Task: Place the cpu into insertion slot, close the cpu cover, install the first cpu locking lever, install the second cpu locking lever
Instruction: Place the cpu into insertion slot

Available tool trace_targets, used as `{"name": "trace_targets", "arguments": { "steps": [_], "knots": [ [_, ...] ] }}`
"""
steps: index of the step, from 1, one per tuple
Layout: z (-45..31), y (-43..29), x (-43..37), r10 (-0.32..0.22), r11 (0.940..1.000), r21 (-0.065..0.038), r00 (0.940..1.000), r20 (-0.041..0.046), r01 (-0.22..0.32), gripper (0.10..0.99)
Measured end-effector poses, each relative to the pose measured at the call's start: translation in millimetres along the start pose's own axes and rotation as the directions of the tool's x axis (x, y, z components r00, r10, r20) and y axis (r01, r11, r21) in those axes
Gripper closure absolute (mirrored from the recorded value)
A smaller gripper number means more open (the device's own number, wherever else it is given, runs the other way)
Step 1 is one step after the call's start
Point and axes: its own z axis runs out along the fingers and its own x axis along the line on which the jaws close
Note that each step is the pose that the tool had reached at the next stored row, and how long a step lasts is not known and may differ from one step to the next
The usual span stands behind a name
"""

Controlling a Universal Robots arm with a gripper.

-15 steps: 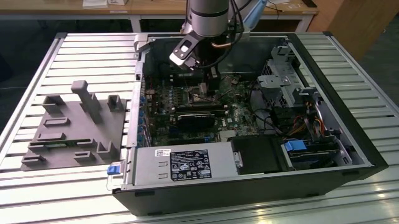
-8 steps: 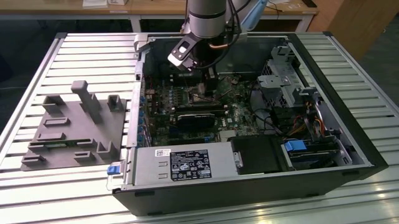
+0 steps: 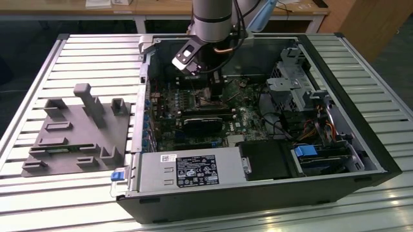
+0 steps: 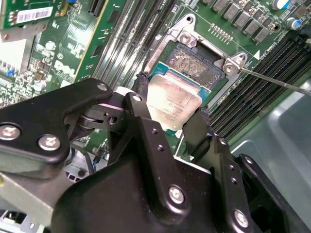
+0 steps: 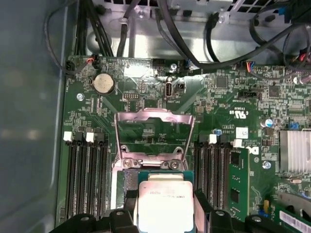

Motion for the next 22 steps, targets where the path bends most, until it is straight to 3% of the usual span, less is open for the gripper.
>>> {"name": "trace_targets", "arguments": {
  "steps": [8, 22],
  "knots": [
    [8.1, -4.8, 1.1, 0.003, 1.0000, -0.002, 1.0000, 0.0003, -0.003, 0.549],
    [16.6, -5.5, 6.6, -0.007, 1.0000, -0.002, 1.0000, -0.0007, 0.007, 0.549]
  ]
}}
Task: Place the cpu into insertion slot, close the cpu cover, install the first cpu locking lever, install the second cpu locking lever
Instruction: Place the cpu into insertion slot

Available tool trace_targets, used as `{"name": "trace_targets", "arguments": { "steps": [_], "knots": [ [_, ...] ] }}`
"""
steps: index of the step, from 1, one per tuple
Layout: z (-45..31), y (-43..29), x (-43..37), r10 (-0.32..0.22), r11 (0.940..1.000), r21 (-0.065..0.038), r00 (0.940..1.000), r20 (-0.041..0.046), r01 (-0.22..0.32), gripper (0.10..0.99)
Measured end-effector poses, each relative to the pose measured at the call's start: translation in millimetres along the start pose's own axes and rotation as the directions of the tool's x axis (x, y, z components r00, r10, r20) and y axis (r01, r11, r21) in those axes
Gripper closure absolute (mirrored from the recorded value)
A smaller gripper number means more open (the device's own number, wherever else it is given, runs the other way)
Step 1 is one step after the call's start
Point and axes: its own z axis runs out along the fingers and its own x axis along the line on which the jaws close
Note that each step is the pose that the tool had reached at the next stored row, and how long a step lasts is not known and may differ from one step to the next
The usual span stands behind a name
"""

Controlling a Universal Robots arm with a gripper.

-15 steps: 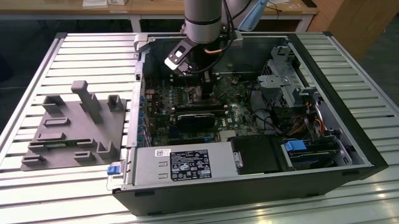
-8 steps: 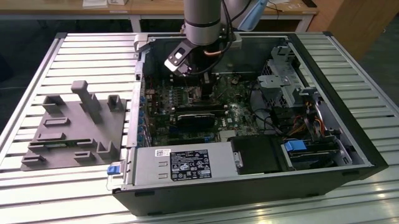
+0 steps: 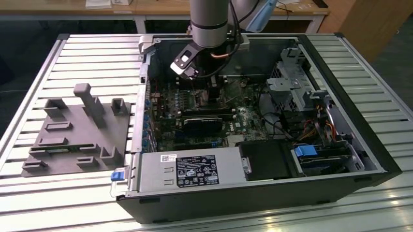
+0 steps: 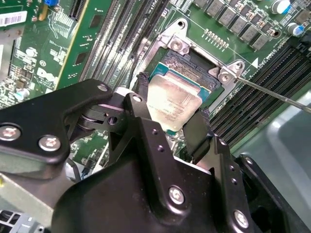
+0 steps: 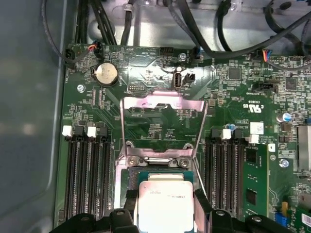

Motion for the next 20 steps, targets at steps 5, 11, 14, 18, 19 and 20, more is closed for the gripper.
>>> {"name": "trace_targets", "arguments": {
  "steps": [5, 11, 14, 18, 19, 20],
  "knots": [
    [5.3, -0.4, 0.5, -0.003, 1.0000, 0.000, 1.0000, -0.0001, 0.003, 0.549],
    [7.4, -2.7, 0.9, -0.003, 1.0000, 0.000, 1.0000, -0.0002, 0.003, 0.549],
    [8.5, -3.3, 1.5, -0.003, 1.0000, 0.000, 1.0000, 0.0000, 0.003, 0.549],
    [9.6, -3.4, 4.0, -0.003, 1.0000, 0.000, 1.0000, -0.0001, 0.003, 0.549],
    [10.2, -3.4, 4.4, -0.003, 1.0000, 0.000, 1.0000, -0.0002, 0.003, 0.549],
    [10.8, -3.5, 4.6, -0.003, 1.0000, 0.000, 1.0000, -0.0002, 0.003, 0.549]
  ]
}}
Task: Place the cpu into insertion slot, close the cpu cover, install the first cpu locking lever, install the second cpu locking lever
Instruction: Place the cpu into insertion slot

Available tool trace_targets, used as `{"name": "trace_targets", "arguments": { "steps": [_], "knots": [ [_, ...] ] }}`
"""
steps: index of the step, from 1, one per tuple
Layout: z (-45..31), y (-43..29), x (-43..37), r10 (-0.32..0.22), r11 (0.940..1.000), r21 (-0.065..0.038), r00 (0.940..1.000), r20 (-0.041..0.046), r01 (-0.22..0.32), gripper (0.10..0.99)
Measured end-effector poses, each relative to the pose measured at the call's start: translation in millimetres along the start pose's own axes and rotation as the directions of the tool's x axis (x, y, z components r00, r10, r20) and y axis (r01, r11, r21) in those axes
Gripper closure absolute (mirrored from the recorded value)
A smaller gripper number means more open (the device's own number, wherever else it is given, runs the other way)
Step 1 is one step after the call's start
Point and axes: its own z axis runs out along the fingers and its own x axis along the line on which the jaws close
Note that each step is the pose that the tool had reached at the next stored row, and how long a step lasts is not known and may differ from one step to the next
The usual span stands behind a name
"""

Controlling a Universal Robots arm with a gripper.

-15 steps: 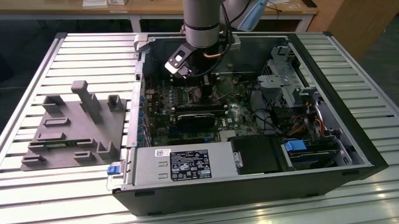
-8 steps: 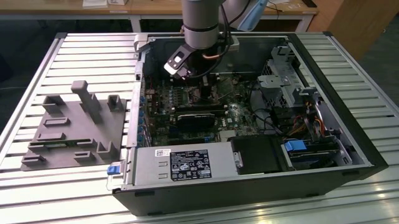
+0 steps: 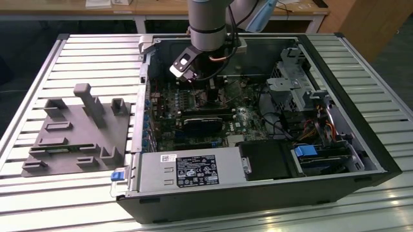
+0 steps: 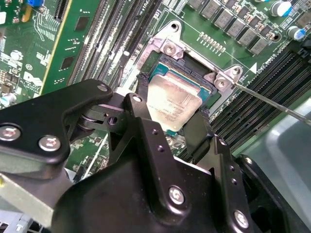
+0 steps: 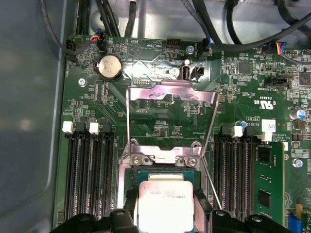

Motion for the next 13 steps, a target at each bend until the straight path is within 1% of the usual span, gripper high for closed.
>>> {"name": "trace_targets", "arguments": {
  "steps": [4, 13],
  "knots": [
    [2.4, -0.3, 0.4, 0.000, 1.0000, 0.000, 1.0000, 0.0002, 0.000, 0.549],
    [3.3, -0.5, 0.5, 0.000, 1.0000, 0.000, 1.0000, -0.0005, 0.000, 0.549]
  ]
}}
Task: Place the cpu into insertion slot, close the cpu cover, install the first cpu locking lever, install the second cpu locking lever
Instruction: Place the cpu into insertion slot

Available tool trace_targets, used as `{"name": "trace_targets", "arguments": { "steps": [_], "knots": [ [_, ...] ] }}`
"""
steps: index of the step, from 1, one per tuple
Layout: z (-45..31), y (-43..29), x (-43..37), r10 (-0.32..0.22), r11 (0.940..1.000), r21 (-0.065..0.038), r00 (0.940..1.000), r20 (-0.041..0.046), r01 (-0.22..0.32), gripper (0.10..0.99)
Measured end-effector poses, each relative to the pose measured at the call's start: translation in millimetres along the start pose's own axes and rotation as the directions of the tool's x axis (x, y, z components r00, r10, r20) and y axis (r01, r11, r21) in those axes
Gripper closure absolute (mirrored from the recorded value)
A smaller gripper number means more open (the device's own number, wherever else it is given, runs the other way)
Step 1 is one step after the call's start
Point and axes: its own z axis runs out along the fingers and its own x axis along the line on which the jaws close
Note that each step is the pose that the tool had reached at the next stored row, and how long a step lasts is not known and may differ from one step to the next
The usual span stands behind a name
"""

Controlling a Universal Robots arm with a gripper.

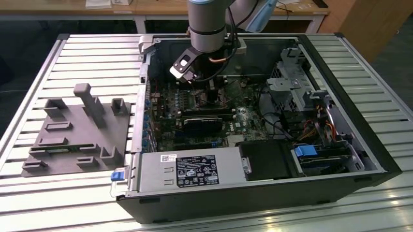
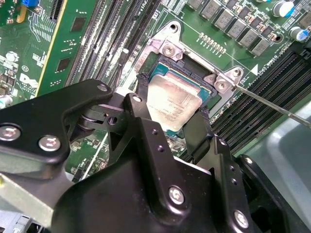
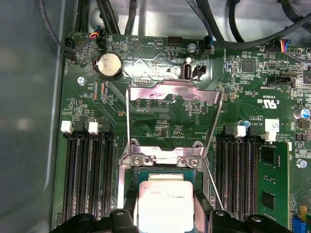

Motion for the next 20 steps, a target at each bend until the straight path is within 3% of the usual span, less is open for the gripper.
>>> {"name": "trace_targets", "arguments": {
  "steps": [11, 15, 20],
  "knots": [
    [0.0, -0.3, 0.1, 0.023, 0.9997, 0.001, 0.9997, 0.0009, -0.023, 0.549],
    [-0.4, -0.3, 0.1, 0.024, 0.9997, 0.001, 0.9997, -0.0091, -0.024, 0.549],
    [-0.4, -0.3, 0.1, 0.024, 0.9997, 0.001, 0.9997, -0.0105, -0.024, 0.549]
  ]
}}
